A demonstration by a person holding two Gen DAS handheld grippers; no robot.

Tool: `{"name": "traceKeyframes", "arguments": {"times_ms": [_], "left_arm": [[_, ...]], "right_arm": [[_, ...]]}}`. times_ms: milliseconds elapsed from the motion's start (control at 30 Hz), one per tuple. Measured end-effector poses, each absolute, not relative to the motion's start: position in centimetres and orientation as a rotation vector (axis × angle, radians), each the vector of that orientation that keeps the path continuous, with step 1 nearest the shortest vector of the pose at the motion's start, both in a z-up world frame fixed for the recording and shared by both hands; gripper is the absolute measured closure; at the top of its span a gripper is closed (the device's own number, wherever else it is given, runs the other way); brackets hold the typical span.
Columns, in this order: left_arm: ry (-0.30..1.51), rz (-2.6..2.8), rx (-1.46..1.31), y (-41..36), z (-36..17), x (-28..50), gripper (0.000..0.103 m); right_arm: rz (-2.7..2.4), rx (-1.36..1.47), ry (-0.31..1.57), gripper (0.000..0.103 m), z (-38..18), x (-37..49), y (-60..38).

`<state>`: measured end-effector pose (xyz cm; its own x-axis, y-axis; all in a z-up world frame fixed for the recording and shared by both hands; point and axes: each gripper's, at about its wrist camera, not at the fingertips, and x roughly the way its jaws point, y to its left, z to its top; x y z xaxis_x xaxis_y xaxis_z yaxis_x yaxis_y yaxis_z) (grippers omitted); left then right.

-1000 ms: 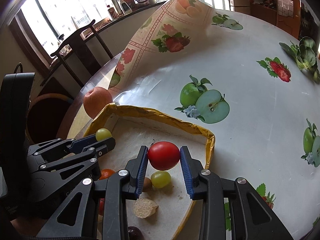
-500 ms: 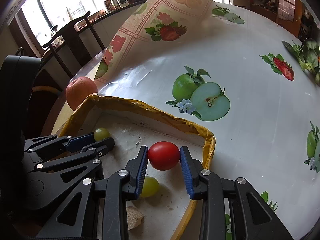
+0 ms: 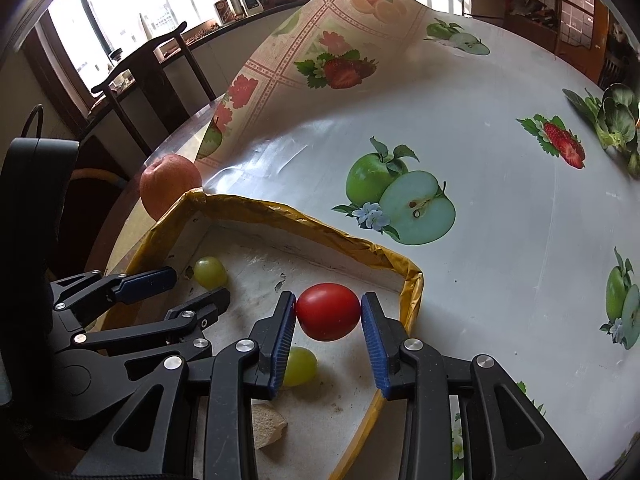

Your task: Organize fruits

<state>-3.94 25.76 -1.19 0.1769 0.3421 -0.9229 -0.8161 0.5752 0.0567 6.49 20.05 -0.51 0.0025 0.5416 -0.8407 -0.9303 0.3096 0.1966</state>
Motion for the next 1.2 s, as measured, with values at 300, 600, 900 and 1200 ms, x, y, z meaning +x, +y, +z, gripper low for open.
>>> {"name": "traceKeyframes", "arguments": {"times_ms": [300, 600, 900, 1200], "left_arm": [[1.075, 0.864, -0.508, 23.6, 0.7, -5.5, 0.053], [1.07, 0.883, -0.493, 20.7, 2.0, -7.8, 0.052], [1.067, 0.908, -0.471, 17.2, 2.8, -11.5, 0.028], [1.061, 0.896, -0.451, 13.7, 3.6, -15.2, 0.028]], "right_arm": [[1.272, -0.457, 0.968, 0.061, 2.8, 6.0, 18.1], [1.297, -0.462, 0.961, 0.061, 4.0, 4.6, 15.4], [1.41, -0.515, 0.926, 0.053, 4.6, 1.8, 12.1], [1.567, -0.629, 0.838, 0.034, 5.3, -1.1, 8.4]]}}
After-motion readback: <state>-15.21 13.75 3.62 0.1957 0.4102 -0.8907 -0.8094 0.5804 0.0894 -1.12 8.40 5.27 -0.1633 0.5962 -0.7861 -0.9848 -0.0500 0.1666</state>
